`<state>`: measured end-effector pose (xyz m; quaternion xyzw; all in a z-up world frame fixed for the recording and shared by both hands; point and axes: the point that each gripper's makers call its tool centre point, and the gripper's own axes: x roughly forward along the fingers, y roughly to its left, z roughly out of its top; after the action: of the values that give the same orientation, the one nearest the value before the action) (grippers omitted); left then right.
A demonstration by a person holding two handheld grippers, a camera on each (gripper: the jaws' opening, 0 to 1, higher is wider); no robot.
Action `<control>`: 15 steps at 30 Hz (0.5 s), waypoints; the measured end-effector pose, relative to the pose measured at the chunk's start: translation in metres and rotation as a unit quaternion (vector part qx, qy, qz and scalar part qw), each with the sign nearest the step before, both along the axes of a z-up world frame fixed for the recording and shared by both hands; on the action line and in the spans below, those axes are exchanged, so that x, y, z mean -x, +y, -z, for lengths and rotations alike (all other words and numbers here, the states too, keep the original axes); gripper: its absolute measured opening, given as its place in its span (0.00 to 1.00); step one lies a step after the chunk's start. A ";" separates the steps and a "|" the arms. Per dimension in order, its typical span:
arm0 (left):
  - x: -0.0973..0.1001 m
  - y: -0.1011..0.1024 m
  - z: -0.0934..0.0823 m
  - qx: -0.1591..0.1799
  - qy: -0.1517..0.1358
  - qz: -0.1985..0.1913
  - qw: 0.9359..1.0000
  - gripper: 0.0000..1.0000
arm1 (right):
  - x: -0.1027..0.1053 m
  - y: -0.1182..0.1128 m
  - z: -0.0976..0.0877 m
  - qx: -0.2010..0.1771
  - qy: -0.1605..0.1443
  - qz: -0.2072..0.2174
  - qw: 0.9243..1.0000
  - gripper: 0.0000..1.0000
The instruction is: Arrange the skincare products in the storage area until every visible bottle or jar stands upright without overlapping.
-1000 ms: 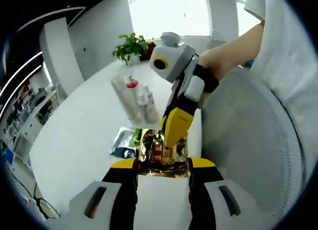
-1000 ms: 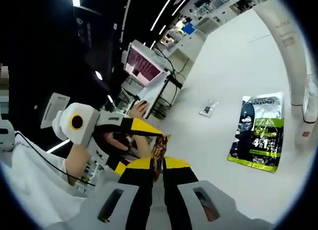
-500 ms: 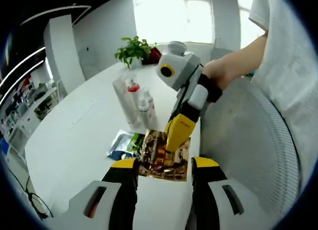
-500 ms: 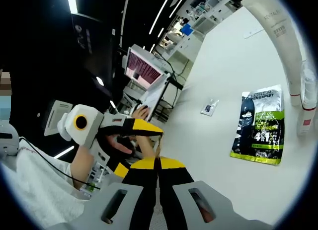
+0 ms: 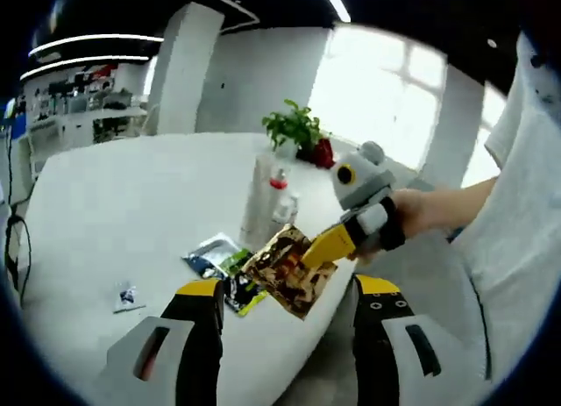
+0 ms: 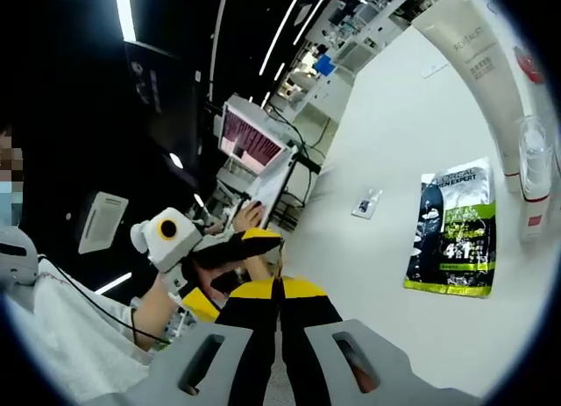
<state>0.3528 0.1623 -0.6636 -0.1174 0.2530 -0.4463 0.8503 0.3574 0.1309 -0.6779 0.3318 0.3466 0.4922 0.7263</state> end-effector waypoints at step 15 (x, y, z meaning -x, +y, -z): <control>0.001 0.004 -0.011 0.205 0.111 -0.083 0.969 0.36 | -0.008 0.010 -0.022 -0.061 0.008 0.027 0.998 0.01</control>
<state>0.3517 0.1665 -0.6529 -0.3587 0.2382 -0.4002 0.8089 0.3657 0.1409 -0.6557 0.3885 0.3124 0.4899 0.7152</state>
